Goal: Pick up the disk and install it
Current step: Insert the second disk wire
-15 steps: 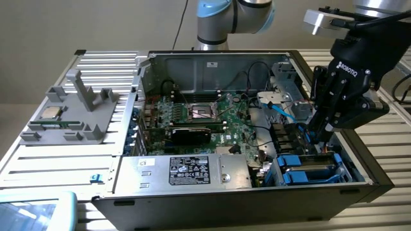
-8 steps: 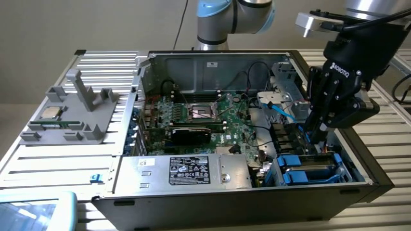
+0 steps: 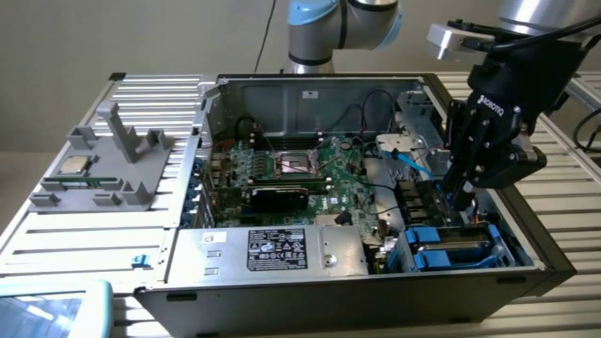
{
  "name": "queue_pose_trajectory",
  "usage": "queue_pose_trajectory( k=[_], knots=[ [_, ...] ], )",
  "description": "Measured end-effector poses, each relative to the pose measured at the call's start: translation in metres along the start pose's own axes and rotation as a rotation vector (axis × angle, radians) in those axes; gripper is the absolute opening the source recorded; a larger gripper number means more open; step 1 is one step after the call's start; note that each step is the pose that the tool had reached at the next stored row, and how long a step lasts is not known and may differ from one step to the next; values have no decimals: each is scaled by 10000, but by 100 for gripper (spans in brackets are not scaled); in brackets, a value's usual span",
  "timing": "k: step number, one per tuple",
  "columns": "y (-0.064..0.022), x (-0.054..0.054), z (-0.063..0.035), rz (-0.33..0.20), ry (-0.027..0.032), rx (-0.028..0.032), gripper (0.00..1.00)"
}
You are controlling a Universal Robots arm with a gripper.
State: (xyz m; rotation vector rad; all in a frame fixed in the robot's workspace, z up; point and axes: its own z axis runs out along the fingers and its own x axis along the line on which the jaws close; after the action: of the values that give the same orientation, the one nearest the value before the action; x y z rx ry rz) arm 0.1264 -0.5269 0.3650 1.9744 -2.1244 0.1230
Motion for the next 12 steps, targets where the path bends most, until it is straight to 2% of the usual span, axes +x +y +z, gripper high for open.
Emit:
queue_pose_trajectory(
  k=[8, 12],
  knots=[
    [-6, 20, 37, 66, -16, -17, 31],
    [-9, 48, 47, 85, -59, -25, 31]
  ],
)
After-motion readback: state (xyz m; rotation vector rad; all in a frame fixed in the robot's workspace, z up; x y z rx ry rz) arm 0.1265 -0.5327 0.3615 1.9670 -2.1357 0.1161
